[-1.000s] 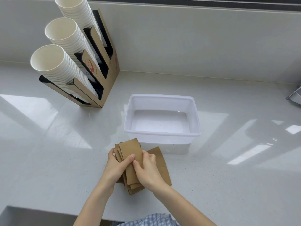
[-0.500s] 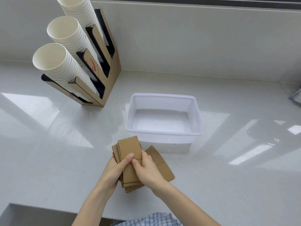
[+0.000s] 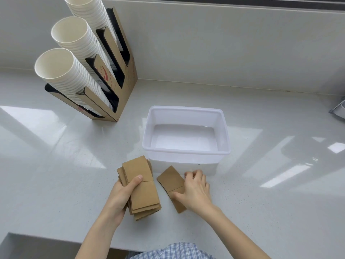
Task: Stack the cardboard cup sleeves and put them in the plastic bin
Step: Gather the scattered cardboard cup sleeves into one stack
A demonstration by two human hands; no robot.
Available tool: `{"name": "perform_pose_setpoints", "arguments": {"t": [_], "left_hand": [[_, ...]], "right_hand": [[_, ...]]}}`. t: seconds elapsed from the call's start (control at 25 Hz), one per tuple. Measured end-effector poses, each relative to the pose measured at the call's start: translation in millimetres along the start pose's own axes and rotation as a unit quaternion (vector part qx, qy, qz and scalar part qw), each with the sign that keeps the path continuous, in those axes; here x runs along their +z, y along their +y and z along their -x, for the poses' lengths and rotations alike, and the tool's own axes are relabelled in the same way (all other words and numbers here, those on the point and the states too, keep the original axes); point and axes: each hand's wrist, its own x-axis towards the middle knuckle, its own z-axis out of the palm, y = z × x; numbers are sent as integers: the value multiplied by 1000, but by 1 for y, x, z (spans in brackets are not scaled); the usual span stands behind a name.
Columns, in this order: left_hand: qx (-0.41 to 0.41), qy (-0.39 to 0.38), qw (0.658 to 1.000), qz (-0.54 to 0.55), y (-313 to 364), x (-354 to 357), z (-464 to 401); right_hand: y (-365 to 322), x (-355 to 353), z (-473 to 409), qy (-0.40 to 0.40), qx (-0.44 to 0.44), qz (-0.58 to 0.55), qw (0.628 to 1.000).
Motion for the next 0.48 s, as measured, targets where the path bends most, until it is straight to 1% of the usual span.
{"name": "perform_pose_setpoints", "arguments": {"t": [0.16,0.28,0.4,0.48], "left_hand": [[3,-5,1000,-5,0,3,0],[8,-7,1000,-6,0,5,0],[11,-11,1000,-4,0,6,1],[10,-15,1000,-4,0,6,1]], "right_hand": [[-4,5,-2,22,6,-6,1000],[-3,7,-1,14,-1,-59,998],[0,3,2,11,-13,-165,986],[1,-6,5,-9,3,-263,965]]}}
